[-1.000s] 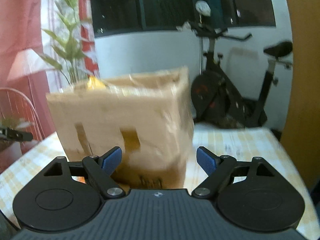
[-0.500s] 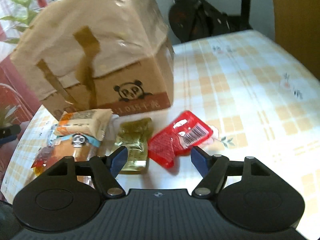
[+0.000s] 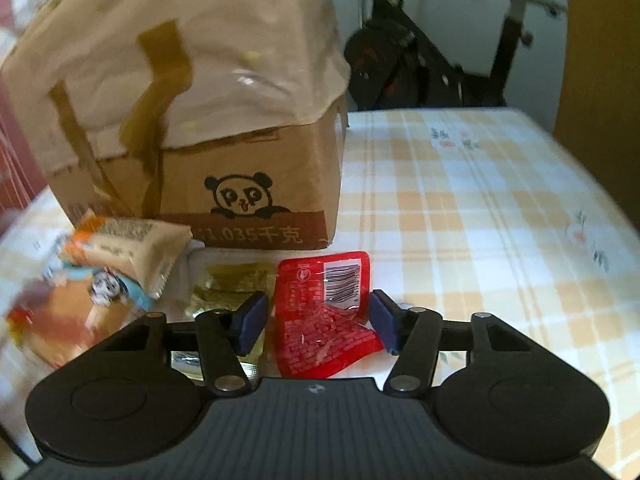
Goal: Organize snacks
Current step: 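Lower right tool to the red packet and grasp it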
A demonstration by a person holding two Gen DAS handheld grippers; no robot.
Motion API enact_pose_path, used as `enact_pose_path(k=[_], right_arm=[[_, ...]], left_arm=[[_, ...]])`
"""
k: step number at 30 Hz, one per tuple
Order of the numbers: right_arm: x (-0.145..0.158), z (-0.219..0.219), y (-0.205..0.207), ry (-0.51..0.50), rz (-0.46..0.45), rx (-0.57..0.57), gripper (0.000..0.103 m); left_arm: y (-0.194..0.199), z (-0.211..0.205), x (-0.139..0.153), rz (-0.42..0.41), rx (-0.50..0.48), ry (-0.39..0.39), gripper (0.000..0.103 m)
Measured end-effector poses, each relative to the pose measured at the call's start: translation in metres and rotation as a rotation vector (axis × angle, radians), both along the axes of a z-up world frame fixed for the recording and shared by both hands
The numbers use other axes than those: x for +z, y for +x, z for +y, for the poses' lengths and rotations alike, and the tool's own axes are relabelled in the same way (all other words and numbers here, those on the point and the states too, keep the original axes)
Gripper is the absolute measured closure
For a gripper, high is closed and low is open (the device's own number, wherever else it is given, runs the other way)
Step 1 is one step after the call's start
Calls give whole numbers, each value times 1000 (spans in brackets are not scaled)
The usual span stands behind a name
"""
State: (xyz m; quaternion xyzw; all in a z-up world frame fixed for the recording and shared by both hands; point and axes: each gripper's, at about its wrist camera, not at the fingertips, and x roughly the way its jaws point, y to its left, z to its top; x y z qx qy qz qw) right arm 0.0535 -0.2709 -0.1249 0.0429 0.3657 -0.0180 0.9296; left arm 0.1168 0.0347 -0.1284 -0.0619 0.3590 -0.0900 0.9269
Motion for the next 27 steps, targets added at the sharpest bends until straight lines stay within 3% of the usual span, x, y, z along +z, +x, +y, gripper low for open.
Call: enact_pose_path(k=[4,24,27], right_arm=[[-8,12,-7,-113,-30,41,46],[-10,10,-13,-94,-79,57,48],[-9,9,-14,-88,-91,54,49]], left_arm=[[-1,-1,-3,7,1,5,28],[3,-4,-18,63,5,11,28],[2,-6,-17,53,-18,3,41]])
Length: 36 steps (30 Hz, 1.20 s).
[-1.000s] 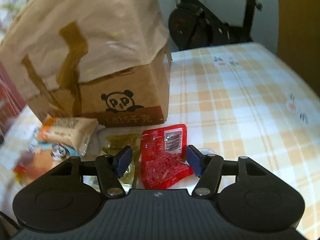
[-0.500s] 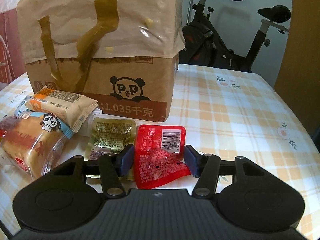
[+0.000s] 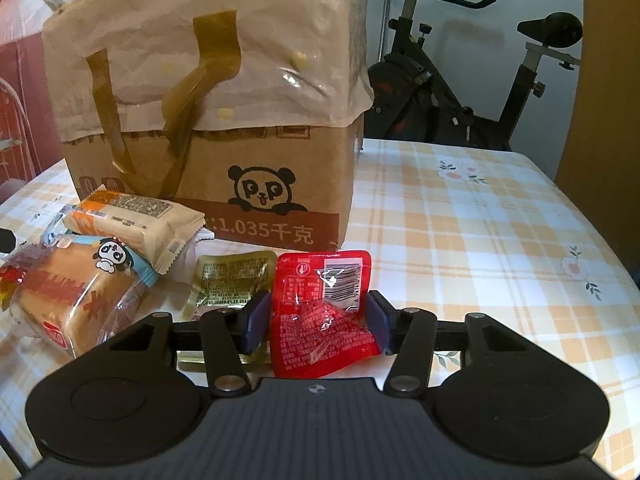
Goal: Organize snacks
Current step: 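Lower right tool to the red packet and grasp it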
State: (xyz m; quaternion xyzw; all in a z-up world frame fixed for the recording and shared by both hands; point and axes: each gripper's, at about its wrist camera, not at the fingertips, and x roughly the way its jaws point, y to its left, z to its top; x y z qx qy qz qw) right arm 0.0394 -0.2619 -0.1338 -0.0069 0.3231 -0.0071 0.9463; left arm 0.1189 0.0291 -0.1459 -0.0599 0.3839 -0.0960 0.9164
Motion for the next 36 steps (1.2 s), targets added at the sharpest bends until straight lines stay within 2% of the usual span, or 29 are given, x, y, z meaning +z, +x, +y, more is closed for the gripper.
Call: enact_pose_path(k=[10,14,20,21,22,23,26,36], right_arm=[[0,-2,0,16,-1,-5,49],[-1,-2,1,18,2,-2,49],[-1,-1,1,20,3,0,49],[-1,-2,1,22,4,0,49],[-1,-2,1,23,5,0,49],[-1,-2,1,23,6,0,49],[-1,-2,2,23,8,2,49],[0,-5,-1,45,-3,-15,49]], left_arm=[[4,-6,-5,17,-46,1,50],[15,-13,-17,54,-56,37,50],[19,-24,-21,27,-81,100,50],[18,-25,-21,23,-80,105,54],[16,-23,-21,18,-78,100,62],[15,-21,-20,15,-64,100,86],[8,-12,-14,2,-46,31,97],[-10,-8,21,-134,-64,-24,101]])
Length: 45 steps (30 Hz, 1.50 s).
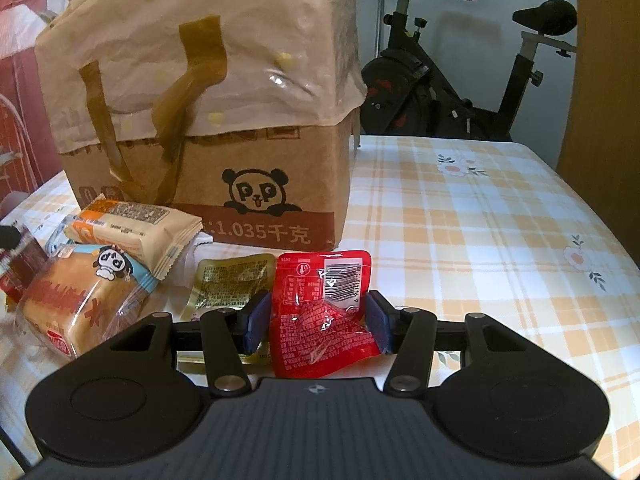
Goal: Organize snacks
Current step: 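Lower right tool to the red packet and grasp it, then lift the red packet into the box and release it with right tool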
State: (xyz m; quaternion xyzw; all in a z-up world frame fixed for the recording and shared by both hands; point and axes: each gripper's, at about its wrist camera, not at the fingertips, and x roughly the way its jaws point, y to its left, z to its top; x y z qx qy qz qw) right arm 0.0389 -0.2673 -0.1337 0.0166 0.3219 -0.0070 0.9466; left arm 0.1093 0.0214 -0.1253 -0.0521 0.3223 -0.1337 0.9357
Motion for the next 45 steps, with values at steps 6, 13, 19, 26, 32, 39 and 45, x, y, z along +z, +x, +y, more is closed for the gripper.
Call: enact_pose_path(k=[6,13,19,26,32,39,45], right_arm=[[12,-12,-11,59,-48,-40,49],[46,-16,-25,73,-138,-46,49],[85,-15,-35,80,-247,-42,49],[138,-13,-36,75,-391,-14,49],[176,-2,-17,38,-476,47,49],[203,16,51,104,-489,127,49],[186,31,101,128,-346,151,48]], left_arm=[[-8,11,21,-59,20,-28,101],[-13,11,57,-188,11,-30,101],[-12,7,98,-301,-15,-57,101],[0,-9,145,-431,-55,-62,101],[31,-34,169,-471,-102,-83,101],[83,-68,157,-393,-116,-103,101],[114,-77,131,-294,-161,-91,100]])
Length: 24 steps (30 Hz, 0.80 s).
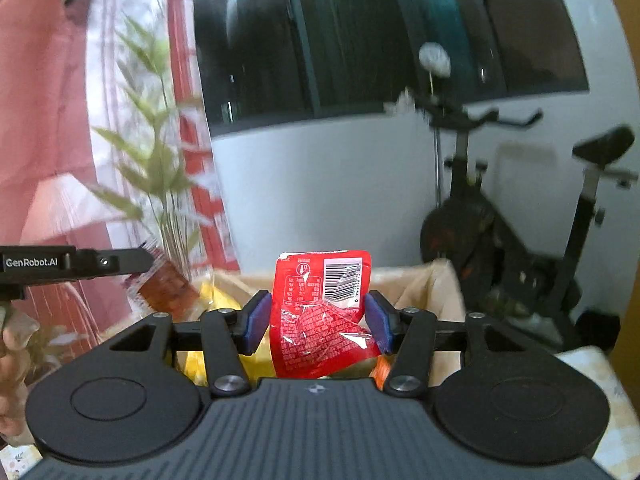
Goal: Organize snacks
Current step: 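Lift the red packet into the box and release it with right tool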
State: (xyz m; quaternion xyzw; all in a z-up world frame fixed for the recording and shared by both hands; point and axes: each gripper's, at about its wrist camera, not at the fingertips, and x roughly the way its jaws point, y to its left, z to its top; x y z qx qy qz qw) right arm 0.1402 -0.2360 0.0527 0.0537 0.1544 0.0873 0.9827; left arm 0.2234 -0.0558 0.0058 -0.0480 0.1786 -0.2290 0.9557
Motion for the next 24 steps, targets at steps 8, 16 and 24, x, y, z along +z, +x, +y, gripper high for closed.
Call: enact_pose_path(k=[8,16,24], right_arm=[[-20,2,6,-35,92,-41,35],[-14,-1,-23,-33,52,-48,35],[-28,-5,-71,-12,-22,-47,35]], left_arm=[[4,25,-11,62,26,13,62],[-25,53,-12,70,35,68,61],[-65,91,-30,103,82,67,61]])
